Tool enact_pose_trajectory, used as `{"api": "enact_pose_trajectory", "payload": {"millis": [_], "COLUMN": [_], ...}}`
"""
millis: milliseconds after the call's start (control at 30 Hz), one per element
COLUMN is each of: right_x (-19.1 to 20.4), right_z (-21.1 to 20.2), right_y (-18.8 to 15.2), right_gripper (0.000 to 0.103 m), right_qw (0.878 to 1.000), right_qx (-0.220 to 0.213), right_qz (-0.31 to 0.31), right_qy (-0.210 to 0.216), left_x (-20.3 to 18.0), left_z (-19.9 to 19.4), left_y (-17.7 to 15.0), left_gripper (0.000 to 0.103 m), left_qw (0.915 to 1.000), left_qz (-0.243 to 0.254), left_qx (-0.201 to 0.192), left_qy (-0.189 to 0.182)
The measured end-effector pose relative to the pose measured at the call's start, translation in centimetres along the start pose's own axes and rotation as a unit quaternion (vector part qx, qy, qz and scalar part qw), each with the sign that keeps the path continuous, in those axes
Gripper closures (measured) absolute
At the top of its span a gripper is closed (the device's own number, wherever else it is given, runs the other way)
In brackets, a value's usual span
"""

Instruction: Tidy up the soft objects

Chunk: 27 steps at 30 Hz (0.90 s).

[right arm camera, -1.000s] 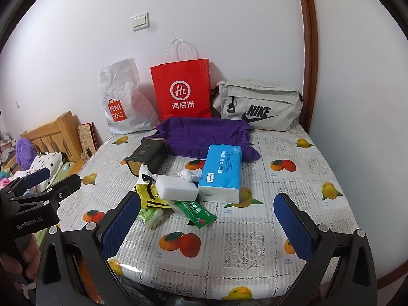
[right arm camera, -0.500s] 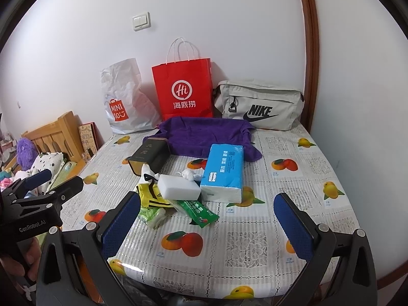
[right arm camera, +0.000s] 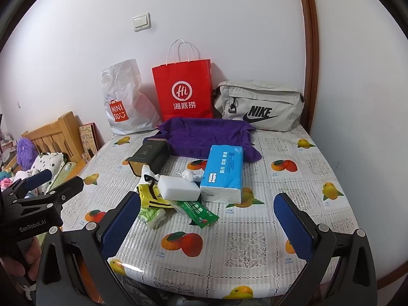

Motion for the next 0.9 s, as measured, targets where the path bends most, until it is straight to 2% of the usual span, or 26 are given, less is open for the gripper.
{"api": "enact_pose_trajectory", "payload": {"millis": [900], "right_x": [0.26], "right_z": [-0.02], "right_y": [-0.11], "right_gripper": [0.0], "right_qw": [1.0], "right_qx": [-0.001], "right_qz": [-0.001], "right_qy": [0.007], "left_x": [-0.02], "left_z": [-0.08], "left_y": [0.17], "left_gripper": [0.0], "left_qw": [1.0], "left_qz": [0.0], "left_qx": [0.0], "left_qy": [0.0]}}
Point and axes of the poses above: each gripper's, at about its wrist camera, not at the fingertips, and z roughly the way its jaws point, x to its left, y to its top, the point moved 6 cm from there along z, roughly the way its jaws point, and after that the axes turned 2 degrees about -z, right-handed, at the moved point
